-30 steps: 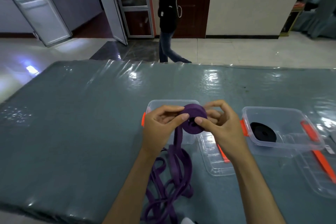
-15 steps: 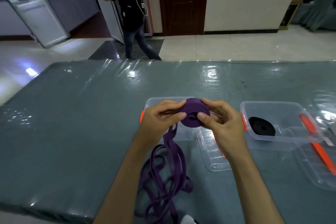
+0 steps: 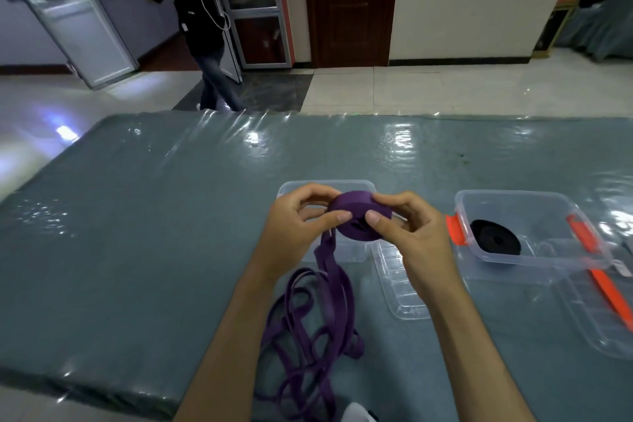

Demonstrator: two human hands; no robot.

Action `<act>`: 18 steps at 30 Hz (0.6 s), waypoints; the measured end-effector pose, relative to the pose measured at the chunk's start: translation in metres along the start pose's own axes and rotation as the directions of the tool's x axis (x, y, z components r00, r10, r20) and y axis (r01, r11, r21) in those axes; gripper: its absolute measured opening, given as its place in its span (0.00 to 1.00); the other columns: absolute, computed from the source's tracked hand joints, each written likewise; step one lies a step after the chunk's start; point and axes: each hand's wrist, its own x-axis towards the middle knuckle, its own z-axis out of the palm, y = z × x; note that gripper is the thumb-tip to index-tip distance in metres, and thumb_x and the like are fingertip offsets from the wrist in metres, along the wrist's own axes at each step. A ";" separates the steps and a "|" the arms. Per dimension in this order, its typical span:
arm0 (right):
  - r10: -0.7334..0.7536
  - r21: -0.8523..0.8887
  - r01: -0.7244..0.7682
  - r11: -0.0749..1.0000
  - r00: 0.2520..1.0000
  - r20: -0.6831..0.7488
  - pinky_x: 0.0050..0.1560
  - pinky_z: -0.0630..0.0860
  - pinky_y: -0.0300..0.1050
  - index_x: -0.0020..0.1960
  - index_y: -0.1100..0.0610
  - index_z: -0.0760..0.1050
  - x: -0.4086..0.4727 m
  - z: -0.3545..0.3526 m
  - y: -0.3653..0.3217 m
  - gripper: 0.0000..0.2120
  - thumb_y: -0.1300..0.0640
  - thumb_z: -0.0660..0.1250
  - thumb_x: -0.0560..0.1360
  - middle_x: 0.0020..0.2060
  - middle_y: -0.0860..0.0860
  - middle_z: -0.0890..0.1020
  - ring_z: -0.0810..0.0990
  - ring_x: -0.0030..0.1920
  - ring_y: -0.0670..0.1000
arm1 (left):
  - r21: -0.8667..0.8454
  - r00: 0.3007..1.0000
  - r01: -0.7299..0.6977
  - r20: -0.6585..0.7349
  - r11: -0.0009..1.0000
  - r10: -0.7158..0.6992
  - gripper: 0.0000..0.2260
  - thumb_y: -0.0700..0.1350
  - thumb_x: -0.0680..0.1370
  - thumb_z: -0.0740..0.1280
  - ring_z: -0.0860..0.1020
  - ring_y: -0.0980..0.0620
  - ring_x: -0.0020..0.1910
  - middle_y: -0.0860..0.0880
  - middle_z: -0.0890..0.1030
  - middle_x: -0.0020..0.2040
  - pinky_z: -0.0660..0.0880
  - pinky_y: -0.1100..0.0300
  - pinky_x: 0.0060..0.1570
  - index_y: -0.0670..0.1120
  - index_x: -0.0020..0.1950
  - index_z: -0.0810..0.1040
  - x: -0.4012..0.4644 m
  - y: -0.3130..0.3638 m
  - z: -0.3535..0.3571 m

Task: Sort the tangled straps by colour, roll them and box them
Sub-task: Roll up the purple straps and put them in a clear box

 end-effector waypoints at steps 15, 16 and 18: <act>0.009 -0.061 -0.009 0.998 1.000 0.002 0.50 0.83 0.40 0.53 0.48 0.84 0.013 -0.003 -0.005 0.10 0.52 0.79 0.73 0.53 0.53 0.89 0.88 0.54 0.52 | -0.018 1.000 -0.016 0.006 1.000 0.016 0.14 0.38 0.72 0.79 0.87 0.49 0.51 0.50 0.88 0.51 0.82 0.58 0.56 0.44 0.57 0.86 0.008 -0.001 0.003; 0.011 -0.091 -0.010 0.996 1.000 0.016 0.49 0.83 0.41 0.51 0.50 0.82 0.015 -0.006 -0.007 0.10 0.54 0.80 0.73 0.51 0.54 0.89 0.89 0.52 0.53 | -0.008 1.000 -0.029 0.011 1.000 0.029 0.14 0.38 0.72 0.80 0.87 0.49 0.51 0.51 0.87 0.50 0.82 0.58 0.56 0.47 0.56 0.86 0.009 -0.001 0.004; -0.010 -0.135 0.014 0.991 0.999 0.033 0.47 0.83 0.40 0.50 0.51 0.81 0.017 -0.012 -0.011 0.10 0.57 0.80 0.74 0.48 0.54 0.89 0.89 0.50 0.54 | 0.011 0.998 -0.051 0.034 0.999 0.051 0.15 0.37 0.73 0.80 0.87 0.49 0.52 0.52 0.87 0.51 0.82 0.58 0.57 0.51 0.56 0.86 0.008 -0.003 0.009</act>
